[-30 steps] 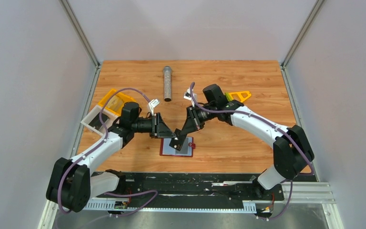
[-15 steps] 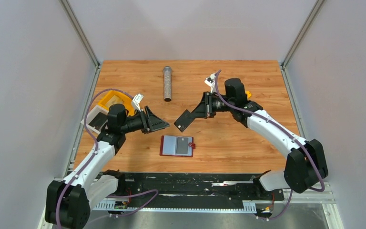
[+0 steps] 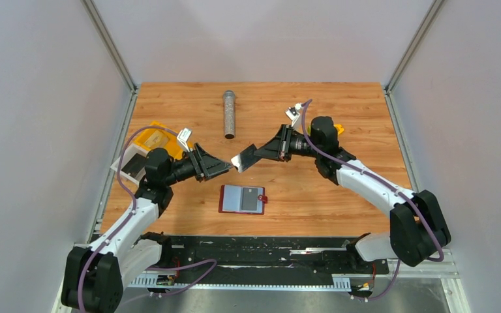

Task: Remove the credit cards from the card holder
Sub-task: Remove the credit card from the card holder.

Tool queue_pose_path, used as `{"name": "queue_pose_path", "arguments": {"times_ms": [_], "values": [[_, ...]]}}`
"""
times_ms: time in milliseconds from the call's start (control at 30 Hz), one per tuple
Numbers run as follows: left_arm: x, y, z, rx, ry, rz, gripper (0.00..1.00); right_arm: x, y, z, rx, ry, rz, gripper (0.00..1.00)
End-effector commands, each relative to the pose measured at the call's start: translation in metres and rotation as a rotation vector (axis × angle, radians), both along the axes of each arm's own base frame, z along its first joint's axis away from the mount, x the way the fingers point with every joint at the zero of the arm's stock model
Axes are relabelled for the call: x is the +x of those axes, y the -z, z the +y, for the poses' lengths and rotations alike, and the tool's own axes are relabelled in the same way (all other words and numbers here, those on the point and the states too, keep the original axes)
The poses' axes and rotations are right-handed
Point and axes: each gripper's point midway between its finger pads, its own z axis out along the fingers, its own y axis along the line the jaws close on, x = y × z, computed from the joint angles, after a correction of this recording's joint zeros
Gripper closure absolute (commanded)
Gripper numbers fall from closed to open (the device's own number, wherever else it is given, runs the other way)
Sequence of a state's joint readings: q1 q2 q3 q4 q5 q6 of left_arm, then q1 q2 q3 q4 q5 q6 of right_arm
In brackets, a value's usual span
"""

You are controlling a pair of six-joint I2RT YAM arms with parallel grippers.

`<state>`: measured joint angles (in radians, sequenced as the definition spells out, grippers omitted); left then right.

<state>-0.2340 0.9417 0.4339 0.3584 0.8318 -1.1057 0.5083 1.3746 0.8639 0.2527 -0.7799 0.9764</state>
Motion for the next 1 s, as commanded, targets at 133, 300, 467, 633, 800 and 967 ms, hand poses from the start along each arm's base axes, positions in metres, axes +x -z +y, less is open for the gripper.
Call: {"name": "queue_pose_path", "arguments": {"times_ms": [133, 300, 467, 633, 800, 967], "values": [[0.0, -0.021, -0.002, -0.079, -0.004, -0.073, 0.35, -0.002, -0.031, 0.011, 0.103, 0.008, -0.04, 1.0], [-0.002, -0.021, -0.002, -0.081, 0.003, -0.075, 0.4, -0.003, -0.029, 0.019, 0.114, -0.003, -0.02, 1.0], [-0.003, -0.024, -0.001, -0.098, -0.01, -0.079, 0.52, -0.005, -0.021, 0.024, 0.11, -0.012, 0.006, 1.0], [-0.001, -0.025, 0.0, -0.102, -0.025, -0.081, 0.69, -0.007, -0.011, 0.027, 0.1, -0.02, 0.027, 0.99], [0.001, -0.025, 0.0, -0.105, -0.038, -0.068, 1.0, -0.008, -0.001, 0.026, 0.084, -0.01, 0.042, 0.94], [0.005, -0.021, 0.003, -0.068, -0.059, -0.066, 1.0, -0.008, 0.008, 0.022, 0.039, 0.008, 0.038, 0.81]]}}
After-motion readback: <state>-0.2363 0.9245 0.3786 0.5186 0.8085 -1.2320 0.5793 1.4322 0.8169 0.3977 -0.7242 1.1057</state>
